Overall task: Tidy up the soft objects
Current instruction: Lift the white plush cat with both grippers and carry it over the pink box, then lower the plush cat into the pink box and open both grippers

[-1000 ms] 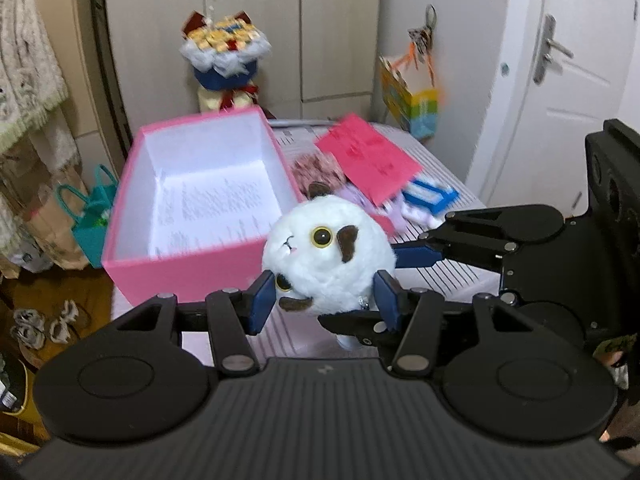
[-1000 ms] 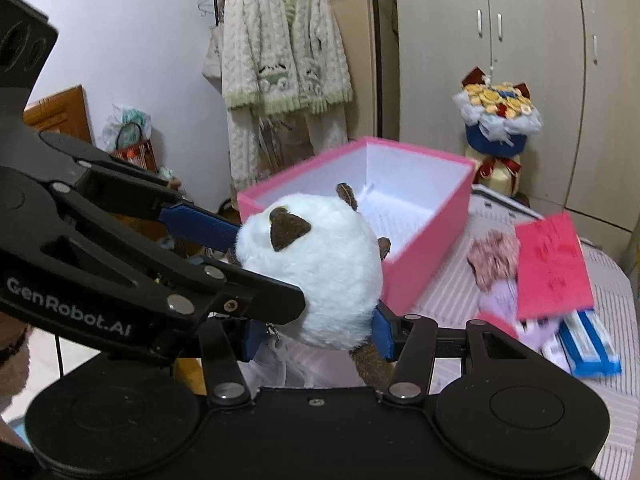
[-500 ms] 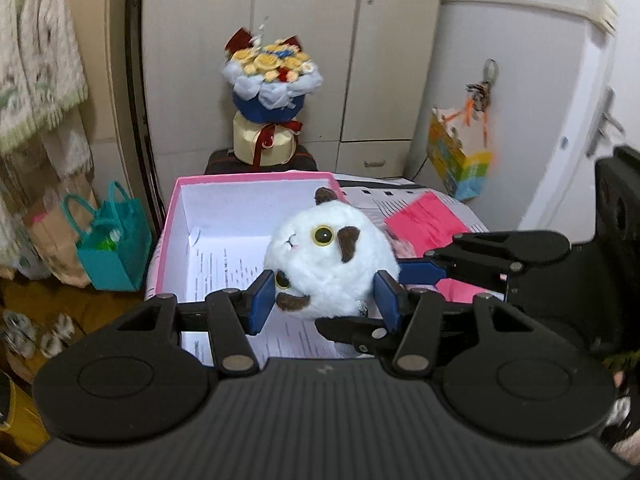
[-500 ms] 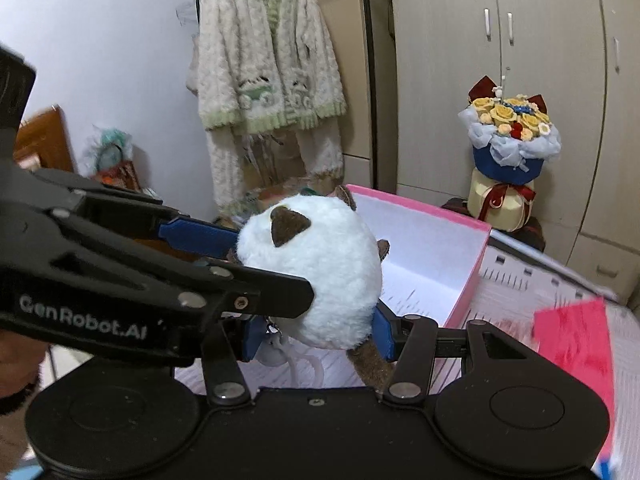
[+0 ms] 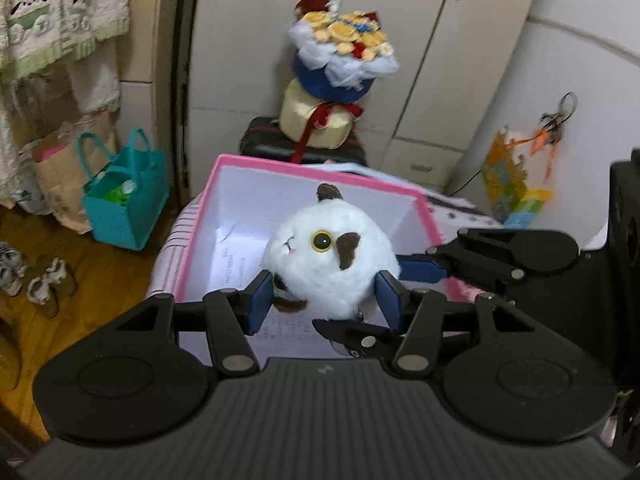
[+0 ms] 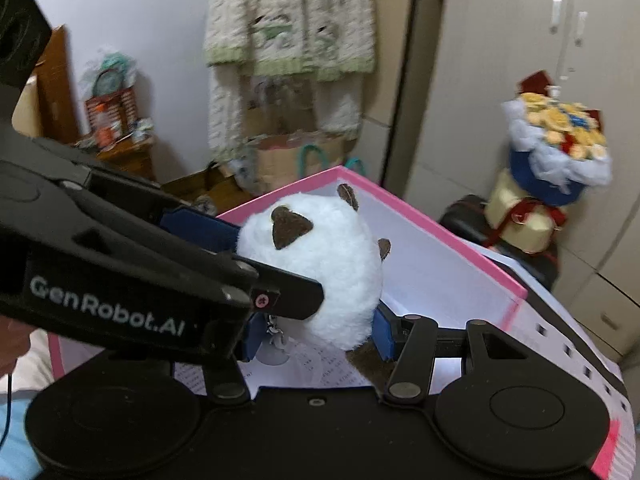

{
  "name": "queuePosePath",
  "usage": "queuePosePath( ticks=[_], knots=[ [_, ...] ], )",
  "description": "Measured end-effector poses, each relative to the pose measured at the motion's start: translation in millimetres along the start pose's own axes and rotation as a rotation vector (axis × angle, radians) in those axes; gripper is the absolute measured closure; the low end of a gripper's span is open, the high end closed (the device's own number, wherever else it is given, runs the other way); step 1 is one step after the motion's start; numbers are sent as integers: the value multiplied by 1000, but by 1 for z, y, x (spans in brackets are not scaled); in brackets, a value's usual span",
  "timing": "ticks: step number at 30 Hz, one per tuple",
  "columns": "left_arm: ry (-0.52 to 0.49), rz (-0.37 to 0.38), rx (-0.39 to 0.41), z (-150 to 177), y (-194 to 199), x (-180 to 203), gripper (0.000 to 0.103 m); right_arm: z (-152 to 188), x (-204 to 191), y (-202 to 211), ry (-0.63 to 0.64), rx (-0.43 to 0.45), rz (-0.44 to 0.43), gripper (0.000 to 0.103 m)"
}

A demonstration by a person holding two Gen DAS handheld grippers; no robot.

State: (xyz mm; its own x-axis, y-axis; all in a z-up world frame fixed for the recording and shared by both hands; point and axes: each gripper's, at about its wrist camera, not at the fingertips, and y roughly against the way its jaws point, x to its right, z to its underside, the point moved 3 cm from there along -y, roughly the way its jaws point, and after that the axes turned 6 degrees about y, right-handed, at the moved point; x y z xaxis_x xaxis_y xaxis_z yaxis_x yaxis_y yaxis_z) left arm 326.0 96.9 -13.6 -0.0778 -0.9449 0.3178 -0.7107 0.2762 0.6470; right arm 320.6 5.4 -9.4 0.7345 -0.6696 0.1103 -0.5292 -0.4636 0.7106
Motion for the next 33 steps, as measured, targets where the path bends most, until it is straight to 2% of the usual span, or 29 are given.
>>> queuePosePath(
  ticks=[5,9,14,21,23,25,28,33],
  knots=[
    [5,-34,-58,-4,-27,2,50,5,8,-19,45,-45,8,44],
    [39,-11,-120,-8,-51,0,50,8,20,-32,49,-95,26,44],
    [85,8,-140,-7,-69,-3,50,10,25,-41,43,-152,71,45],
    [102,24,-142,-9,-75,-5,50,7,23,-46,37,-178,134,42],
    [104,22,-149,-8,-77,-7,51,6,23,-45,36,-170,166,37],
    [96,24,-154,-7,-75,-7,46,6,23,-38,22,-155,183,36],
    [51,25,-140,-4,-65,-4,43,10,21,-20,-18,-107,151,37],
    [-34,34,-87,3,-27,-1,40,19,13,15,-93,-38,99,37]
  ],
)
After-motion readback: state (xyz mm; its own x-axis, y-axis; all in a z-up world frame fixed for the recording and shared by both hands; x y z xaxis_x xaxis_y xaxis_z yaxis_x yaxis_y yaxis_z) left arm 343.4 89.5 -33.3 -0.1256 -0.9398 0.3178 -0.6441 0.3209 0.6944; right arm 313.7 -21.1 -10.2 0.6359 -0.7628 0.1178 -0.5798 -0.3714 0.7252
